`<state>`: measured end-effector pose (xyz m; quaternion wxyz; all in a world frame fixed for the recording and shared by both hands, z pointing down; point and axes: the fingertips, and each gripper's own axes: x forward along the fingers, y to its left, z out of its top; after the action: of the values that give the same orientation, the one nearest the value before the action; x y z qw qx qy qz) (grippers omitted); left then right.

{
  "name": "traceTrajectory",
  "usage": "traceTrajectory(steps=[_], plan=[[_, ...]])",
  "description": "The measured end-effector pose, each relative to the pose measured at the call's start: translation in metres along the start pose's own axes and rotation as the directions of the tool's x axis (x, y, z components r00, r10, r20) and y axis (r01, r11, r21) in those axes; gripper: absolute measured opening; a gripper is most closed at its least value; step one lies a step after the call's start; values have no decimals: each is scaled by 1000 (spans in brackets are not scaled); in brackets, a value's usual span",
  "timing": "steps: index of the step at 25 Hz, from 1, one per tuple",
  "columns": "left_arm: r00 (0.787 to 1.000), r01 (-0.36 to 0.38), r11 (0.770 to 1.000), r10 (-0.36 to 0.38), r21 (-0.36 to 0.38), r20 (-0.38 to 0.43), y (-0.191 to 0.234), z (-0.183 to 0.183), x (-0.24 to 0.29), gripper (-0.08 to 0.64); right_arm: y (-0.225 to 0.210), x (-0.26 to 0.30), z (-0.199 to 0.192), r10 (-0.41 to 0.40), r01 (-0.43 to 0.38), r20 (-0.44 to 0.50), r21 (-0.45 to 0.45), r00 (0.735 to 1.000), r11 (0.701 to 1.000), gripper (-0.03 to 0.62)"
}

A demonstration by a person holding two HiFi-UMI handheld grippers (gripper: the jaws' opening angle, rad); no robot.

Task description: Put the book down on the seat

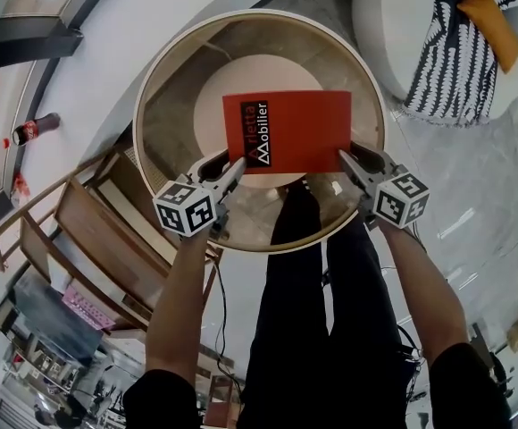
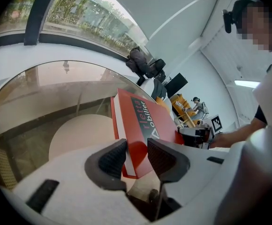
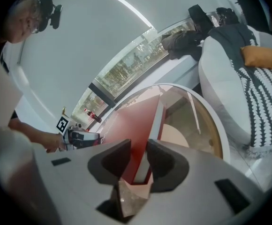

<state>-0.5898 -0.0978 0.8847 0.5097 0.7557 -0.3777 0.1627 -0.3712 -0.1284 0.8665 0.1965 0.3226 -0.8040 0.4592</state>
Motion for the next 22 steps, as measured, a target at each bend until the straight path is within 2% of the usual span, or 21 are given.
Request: traceTrajectory(steps=[8,13,22], plan=[[1000,-14,1000,13,22,29,-23,10,-7,156,5,-20,15,12,-12,33,-8,999,1000,118],[998,-25,997,21,78,53,-52,24,-20,153,17,-47,34,29,-26,67,-44,997,999,115],[988,-61,983,36,174,147,-149,79,-76,152,66,-137,97,80,-59,163,-129,983,990,112]])
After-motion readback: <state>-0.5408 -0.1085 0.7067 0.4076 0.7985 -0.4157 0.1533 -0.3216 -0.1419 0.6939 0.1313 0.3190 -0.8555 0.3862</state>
